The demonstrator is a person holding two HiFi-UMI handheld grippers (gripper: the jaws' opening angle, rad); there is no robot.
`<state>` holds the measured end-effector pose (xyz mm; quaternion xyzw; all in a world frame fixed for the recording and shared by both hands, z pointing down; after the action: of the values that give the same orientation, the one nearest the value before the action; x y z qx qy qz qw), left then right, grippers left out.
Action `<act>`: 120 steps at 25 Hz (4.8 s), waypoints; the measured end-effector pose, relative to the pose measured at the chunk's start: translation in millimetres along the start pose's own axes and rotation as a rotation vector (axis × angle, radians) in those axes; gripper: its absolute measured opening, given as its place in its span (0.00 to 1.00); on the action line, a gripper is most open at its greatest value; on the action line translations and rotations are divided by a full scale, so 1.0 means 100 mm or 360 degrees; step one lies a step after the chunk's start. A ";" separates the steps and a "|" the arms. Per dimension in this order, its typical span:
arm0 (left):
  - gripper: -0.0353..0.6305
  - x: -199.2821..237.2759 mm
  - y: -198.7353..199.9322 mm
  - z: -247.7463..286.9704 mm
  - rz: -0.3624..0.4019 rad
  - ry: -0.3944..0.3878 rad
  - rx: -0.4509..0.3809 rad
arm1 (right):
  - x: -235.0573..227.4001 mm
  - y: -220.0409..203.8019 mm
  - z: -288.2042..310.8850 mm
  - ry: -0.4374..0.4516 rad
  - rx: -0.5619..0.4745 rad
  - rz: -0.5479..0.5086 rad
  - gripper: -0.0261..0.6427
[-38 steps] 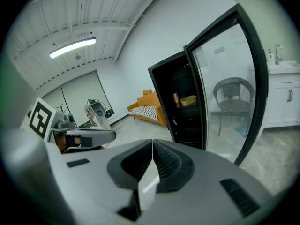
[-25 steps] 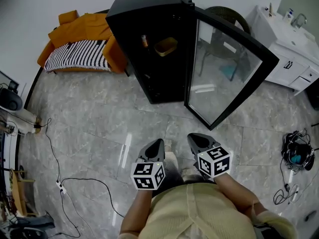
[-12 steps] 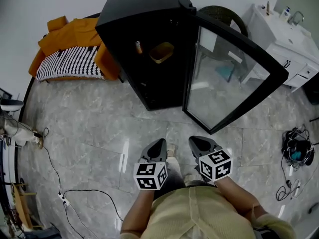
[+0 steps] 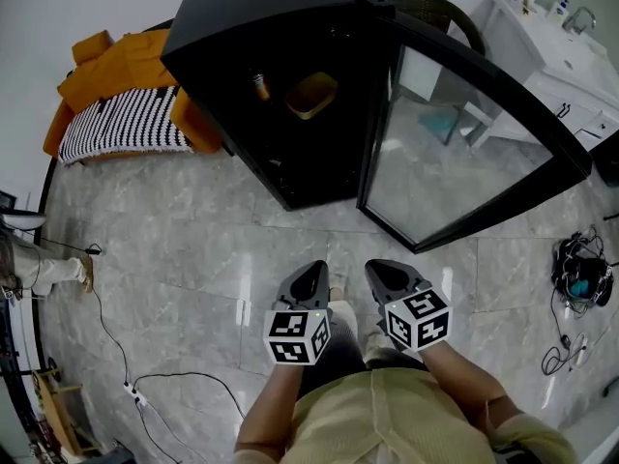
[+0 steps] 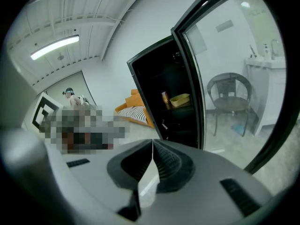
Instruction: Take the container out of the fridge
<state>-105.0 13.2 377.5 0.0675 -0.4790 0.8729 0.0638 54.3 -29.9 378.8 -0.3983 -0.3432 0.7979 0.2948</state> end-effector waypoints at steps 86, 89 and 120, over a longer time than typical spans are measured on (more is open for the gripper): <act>0.09 1.24 0.86 2.92 0.0501 -0.0122 -0.0227 | -1.49 0.92 2.50 -0.0256 -0.0287 -0.0085 0.08; 0.09 1.27 0.95 3.02 0.0587 -0.0107 -0.0235 | -1.53 0.95 2.57 -0.0243 -0.0296 -0.0089 0.08; 0.27 1.27 1.60 3.85 0.1353 -0.0223 -0.0129 | -1.78 1.14 2.83 -0.0241 -0.0333 -0.0049 0.08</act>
<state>-235.8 -391.2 473.1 -0.0794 -0.5011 0.7954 -0.3316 -115.0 -318.2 492.6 -0.3601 -0.4520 0.7809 0.2371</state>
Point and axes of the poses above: the fingertips, and each gripper's own axes: z forward along the fingers, x to its left, y out of its top, the point moved 7 cm from there along -z, backward along the fingers, and after that the axes turned 10 degrees about y, right-handed, at the moved point
